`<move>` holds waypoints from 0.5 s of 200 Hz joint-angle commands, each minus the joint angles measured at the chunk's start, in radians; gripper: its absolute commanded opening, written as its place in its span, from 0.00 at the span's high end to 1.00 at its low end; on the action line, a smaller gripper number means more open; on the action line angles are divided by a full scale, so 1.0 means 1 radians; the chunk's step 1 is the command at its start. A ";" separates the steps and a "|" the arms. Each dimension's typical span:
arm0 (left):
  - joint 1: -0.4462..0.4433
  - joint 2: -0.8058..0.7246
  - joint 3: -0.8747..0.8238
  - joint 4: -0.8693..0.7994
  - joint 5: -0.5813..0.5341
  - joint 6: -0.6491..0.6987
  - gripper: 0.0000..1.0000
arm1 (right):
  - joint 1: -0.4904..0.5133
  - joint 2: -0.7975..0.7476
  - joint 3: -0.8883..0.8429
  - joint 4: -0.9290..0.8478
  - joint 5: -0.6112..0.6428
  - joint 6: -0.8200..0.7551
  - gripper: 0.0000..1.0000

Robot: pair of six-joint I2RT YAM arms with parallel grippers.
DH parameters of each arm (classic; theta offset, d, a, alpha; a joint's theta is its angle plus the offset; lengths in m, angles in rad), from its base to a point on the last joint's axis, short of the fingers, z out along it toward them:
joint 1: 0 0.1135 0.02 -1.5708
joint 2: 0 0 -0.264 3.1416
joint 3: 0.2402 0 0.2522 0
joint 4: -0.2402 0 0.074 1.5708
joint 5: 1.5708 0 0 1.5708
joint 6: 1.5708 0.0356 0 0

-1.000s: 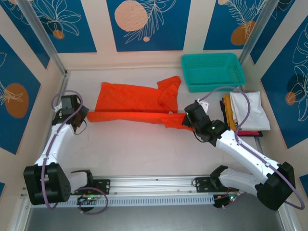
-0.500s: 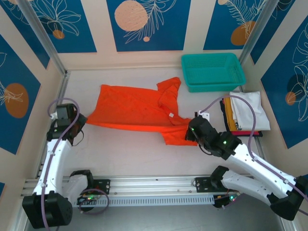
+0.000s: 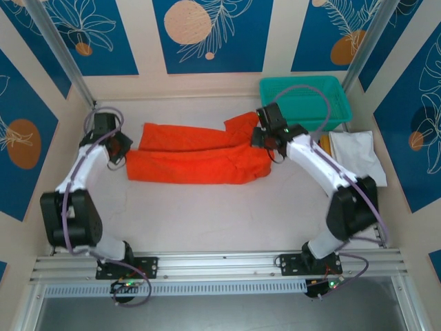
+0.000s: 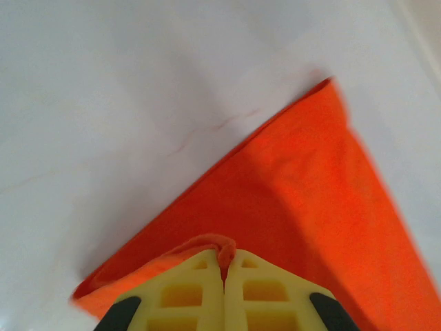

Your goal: Fold and stack the t-shirts

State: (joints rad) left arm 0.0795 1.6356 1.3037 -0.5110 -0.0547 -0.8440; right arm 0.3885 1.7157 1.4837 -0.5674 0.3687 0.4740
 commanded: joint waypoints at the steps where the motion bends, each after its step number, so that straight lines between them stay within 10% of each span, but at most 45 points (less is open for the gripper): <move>1: -0.009 0.148 0.245 0.006 0.022 0.014 1.00 | -0.043 0.144 0.263 0.038 -0.101 -0.093 1.00; 65: -0.008 0.444 1.074 -0.119 0.039 -0.054 1.00 | -0.086 0.477 1.161 -0.033 -0.214 -0.145 1.00; 100: -0.007 0.394 1.212 -0.130 0.045 -0.062 1.00 | -0.094 0.415 1.254 -0.043 -0.240 -0.133 1.00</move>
State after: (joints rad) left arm 0.0753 2.0895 2.4557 -0.6037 -0.0185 -0.8883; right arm 0.2993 2.2044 2.7041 -0.5907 0.1768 0.3580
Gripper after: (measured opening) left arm 0.042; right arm 0.066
